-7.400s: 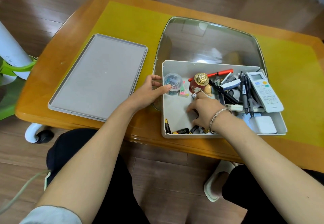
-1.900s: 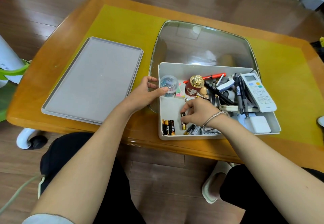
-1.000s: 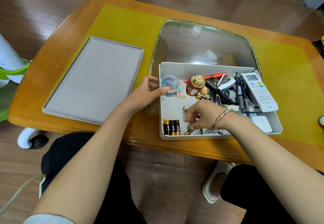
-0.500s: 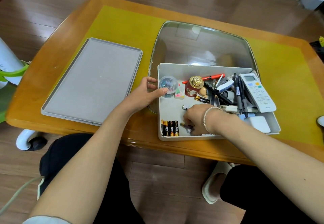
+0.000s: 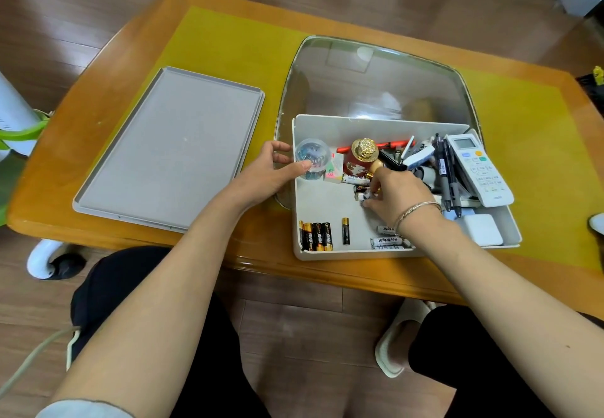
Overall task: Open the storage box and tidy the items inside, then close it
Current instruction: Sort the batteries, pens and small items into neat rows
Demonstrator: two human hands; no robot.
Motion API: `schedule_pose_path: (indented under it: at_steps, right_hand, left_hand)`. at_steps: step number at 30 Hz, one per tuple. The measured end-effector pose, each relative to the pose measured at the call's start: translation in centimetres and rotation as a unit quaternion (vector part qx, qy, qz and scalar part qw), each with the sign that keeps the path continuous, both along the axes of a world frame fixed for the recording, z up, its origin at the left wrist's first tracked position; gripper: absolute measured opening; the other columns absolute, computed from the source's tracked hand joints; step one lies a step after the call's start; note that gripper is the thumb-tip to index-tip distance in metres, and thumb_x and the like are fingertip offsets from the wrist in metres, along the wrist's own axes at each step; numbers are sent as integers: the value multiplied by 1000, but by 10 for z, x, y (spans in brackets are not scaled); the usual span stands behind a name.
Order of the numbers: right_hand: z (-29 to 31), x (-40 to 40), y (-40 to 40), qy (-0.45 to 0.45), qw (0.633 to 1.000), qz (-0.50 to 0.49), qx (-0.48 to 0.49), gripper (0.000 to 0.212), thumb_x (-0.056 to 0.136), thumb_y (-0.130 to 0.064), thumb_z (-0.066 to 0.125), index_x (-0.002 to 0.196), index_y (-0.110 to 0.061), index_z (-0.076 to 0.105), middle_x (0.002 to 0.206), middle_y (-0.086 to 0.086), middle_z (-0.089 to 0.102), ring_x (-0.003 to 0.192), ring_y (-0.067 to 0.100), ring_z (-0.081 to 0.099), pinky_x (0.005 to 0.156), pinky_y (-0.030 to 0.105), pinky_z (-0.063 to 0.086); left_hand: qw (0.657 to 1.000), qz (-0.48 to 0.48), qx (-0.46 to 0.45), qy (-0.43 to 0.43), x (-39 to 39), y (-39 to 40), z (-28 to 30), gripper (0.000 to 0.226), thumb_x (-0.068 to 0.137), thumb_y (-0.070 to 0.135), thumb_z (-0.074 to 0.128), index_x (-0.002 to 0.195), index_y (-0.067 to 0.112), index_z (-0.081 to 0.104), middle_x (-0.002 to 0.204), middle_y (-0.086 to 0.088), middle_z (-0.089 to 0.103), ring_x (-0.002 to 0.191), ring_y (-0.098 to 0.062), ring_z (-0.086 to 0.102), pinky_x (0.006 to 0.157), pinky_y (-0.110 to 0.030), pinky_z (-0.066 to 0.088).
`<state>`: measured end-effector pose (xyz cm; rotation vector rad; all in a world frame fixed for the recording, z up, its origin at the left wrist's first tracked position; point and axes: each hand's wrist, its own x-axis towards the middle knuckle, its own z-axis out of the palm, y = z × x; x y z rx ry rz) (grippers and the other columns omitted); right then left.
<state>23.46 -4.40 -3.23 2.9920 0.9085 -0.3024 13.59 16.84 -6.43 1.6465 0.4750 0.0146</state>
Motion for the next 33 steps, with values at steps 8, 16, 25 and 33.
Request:
schedule_pose_path:
  at_steps: [8,16,25,33]
  right_hand:
    - [-8,-22,16,160,984,77,-28,29,67,-36,81,70,-23,55,69,-7,59,74,15,60,74,29,52]
    - [-5,-11,-2,52,999,6,-13,17,76,-12,65,72,-25,56,91,4,67,89,26,62,79,35,52]
    - [-2,-4,-4,-15,997,-30,68,31,80,-31,70,102,-11,61,103,10,56,94,32,57,79,37,46]
    - [-8,2,8,13,999,-33,-13,34,86,-31,61,110,-7,59,98,15,65,94,34,60,74,34,49]
  left_hand:
    - [1000,-2,-11,-4,1,1,-1,52,83,46,65,121,27,36,103,10,53,94,-8,59,57,-12,50]
    - [1000,-5,-14,-3,1,1,-1,53,82,47,65,121,27,36,103,11,53,95,-8,59,58,-14,51]
    - [1000,-8,-10,-1,0,0,0,54,81,49,65,121,27,36,105,11,52,98,-10,59,62,-17,52]
    - [1000,-8,-8,0,0,0,1,52,83,47,64,121,27,35,104,12,52,95,-9,59,60,-16,52]
